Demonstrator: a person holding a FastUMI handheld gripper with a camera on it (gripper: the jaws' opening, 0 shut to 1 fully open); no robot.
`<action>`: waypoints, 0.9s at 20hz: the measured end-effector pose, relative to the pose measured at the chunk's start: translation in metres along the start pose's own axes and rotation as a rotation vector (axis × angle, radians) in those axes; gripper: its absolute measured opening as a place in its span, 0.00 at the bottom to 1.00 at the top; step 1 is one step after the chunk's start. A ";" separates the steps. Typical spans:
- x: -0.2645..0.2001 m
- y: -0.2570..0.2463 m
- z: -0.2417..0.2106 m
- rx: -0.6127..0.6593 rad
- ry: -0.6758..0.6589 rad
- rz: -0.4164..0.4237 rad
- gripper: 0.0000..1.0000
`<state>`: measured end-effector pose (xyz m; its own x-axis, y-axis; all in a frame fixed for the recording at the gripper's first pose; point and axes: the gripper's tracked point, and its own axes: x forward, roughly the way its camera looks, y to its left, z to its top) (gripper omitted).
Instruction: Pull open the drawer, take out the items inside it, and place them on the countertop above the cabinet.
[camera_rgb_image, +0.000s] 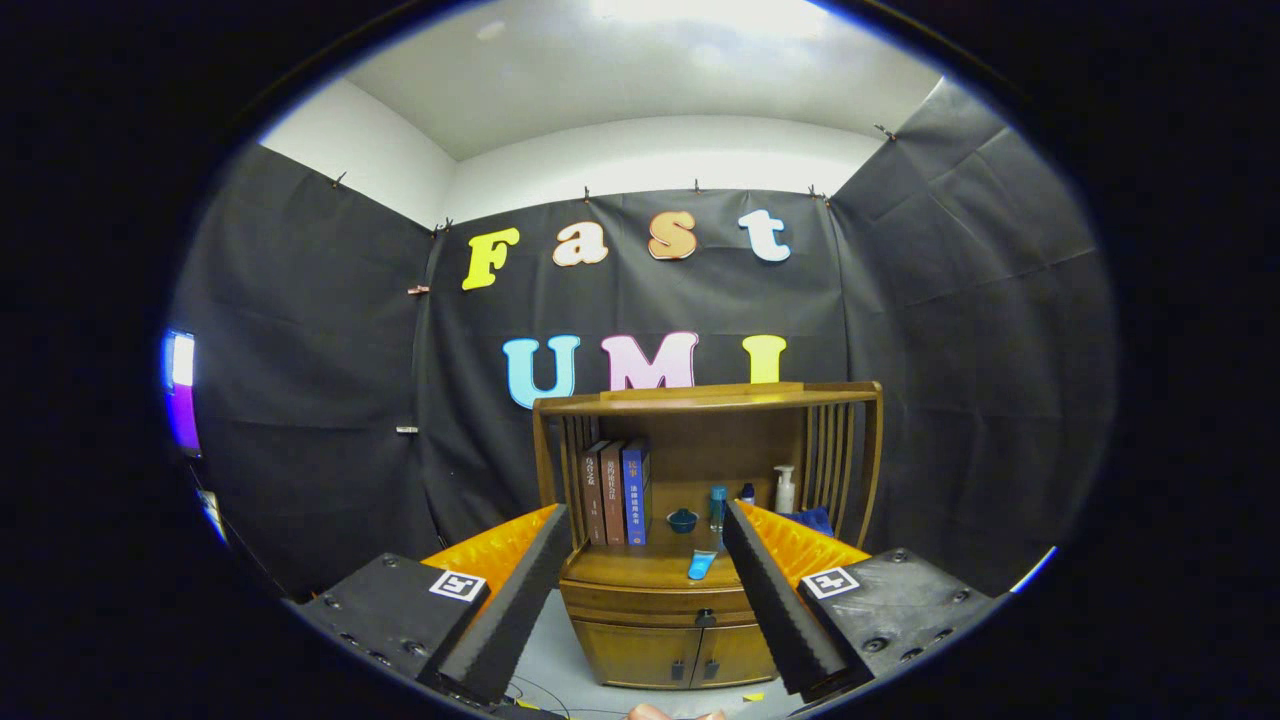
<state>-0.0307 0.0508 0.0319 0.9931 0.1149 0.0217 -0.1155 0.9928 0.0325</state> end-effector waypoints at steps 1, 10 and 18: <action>-0.006 0.001 0.005 -0.003 -0.009 0.002 0.99; -0.020 0.010 0.019 0.001 -0.024 0.028 0.99; -0.009 0.004 0.007 0.013 -0.005 0.010 0.99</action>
<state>-0.0402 0.0539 0.0390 0.9918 0.1249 0.0268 -0.1261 0.9910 0.0455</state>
